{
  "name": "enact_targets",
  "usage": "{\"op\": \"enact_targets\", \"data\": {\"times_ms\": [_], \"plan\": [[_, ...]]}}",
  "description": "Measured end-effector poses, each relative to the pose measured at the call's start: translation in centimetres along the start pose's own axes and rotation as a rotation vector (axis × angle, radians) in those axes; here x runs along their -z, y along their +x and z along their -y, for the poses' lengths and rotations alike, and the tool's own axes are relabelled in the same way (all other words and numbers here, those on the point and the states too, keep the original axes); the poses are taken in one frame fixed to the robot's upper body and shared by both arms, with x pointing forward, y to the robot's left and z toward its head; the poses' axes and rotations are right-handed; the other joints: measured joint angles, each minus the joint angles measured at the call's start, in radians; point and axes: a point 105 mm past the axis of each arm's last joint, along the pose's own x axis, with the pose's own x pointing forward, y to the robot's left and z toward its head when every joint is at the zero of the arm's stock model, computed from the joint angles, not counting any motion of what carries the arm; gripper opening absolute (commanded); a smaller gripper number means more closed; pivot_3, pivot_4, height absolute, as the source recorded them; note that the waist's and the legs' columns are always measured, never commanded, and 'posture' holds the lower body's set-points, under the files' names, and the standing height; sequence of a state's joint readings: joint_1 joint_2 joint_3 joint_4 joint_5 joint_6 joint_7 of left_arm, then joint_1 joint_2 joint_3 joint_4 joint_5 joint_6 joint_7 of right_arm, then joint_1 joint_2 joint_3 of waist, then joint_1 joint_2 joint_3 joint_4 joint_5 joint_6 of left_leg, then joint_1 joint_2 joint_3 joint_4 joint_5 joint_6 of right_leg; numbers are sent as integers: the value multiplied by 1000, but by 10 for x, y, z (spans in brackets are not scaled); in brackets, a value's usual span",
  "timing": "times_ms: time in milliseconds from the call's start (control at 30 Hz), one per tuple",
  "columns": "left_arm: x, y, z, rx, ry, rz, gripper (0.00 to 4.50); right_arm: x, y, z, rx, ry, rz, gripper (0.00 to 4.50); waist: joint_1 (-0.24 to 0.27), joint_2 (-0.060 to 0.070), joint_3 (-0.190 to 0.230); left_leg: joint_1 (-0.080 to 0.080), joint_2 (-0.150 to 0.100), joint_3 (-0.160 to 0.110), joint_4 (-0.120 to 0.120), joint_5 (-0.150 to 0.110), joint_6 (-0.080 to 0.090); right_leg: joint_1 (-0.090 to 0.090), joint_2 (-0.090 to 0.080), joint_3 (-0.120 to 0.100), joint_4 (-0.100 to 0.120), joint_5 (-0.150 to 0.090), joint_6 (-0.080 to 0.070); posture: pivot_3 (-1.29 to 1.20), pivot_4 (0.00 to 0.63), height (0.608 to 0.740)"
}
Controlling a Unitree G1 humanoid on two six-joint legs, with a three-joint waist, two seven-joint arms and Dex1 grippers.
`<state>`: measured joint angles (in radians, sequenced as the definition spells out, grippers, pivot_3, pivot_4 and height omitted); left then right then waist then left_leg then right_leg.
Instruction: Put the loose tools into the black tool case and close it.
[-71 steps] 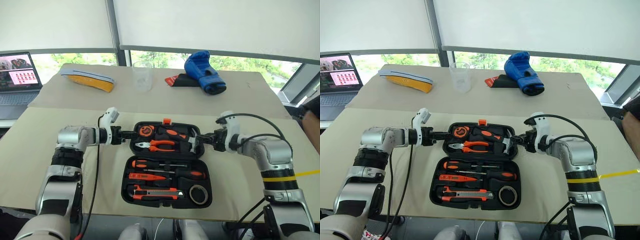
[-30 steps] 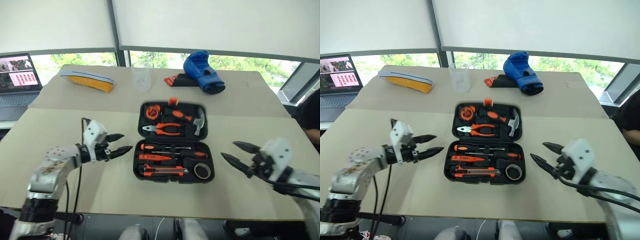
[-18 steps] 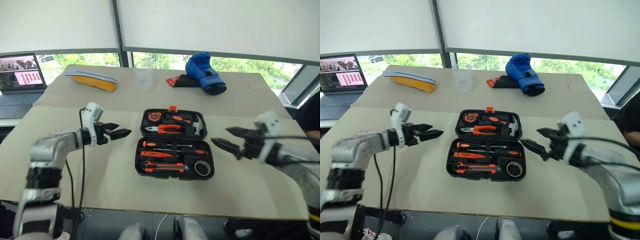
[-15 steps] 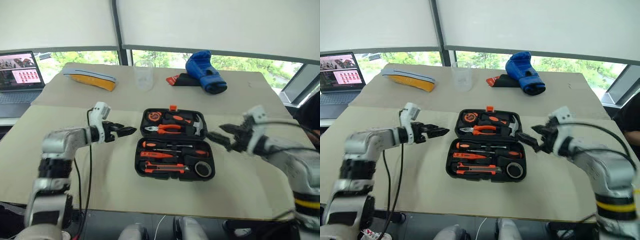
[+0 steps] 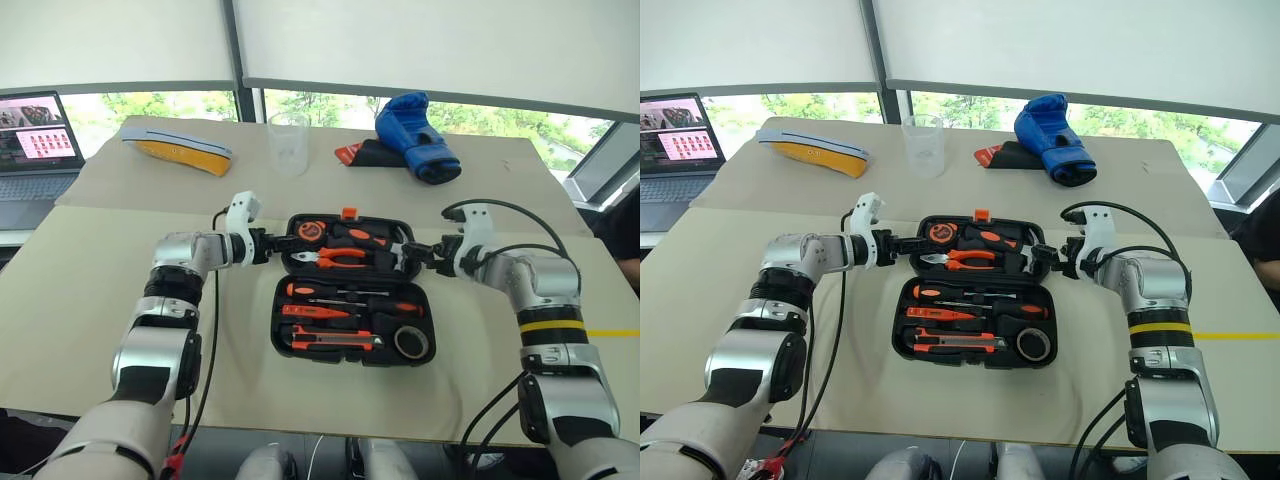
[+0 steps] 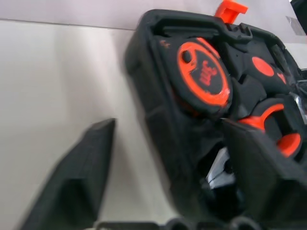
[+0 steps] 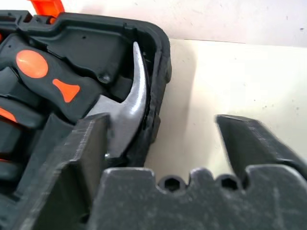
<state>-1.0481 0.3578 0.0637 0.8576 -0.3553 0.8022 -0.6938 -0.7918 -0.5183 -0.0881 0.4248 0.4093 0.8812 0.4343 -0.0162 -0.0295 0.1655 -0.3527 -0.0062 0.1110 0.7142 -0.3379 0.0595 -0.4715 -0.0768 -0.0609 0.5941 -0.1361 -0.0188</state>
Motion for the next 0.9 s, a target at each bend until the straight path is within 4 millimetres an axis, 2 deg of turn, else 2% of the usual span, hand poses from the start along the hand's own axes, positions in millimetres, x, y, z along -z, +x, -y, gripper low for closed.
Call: {"op": "enact_targets", "data": {"times_ms": [33,200,233,267,400,600,800,900], "plan": [[1,1,-2,-10,5,-2,2045,-1,1,0,0,-3,3,2433,-1,0,0,0,0,0,0,1,-1,0,0,0,0,1,-1,0,150,738],[-4,-1,-2,-2,9,31,271,-1,4,-2,-7,-12,16,622,4,1,-1,0,2,0,0,4,-6,2,0,-3,1,2,-3,0,150,738],[-5,-1,-2,-1,8,33,0,-1,4,-3,-9,-15,17,312,5,1,-1,0,3,0,1,4,-6,3,0,-3,1,2,-3,0,150,738],[-5,-2,-3,-2,6,36,0,-2,4,-3,-9,-18,19,70,5,1,-1,1,3,-1,1,4,-6,3,0,-3,1,2,-3,0,150,738],[-7,-2,-3,2,21,58,0,-4,2,-4,-14,-33,36,70,4,2,-1,1,3,-2,1,4,-5,5,-1,-3,1,2,-3,0,150,738],[-11,-8,3,35,177,139,0,-13,-5,-8,9,-141,159,70,4,2,0,0,3,-2,1,4,-5,3,-1,-4,1,2,-4,0,150,738],[-31,-17,20,67,375,324,0,-40,-30,-14,68,-381,371,70,4,3,0,-2,3,-1,1,5,-5,0,0,-4,1,2,-4,0,150,738],[-32,-27,27,84,498,358,0,-40,-44,-19,73,-457,430,70,3,3,0,-1,4,-1,-1,5,-5,0,1,-4,1,2,-5,0,150,738]]}}
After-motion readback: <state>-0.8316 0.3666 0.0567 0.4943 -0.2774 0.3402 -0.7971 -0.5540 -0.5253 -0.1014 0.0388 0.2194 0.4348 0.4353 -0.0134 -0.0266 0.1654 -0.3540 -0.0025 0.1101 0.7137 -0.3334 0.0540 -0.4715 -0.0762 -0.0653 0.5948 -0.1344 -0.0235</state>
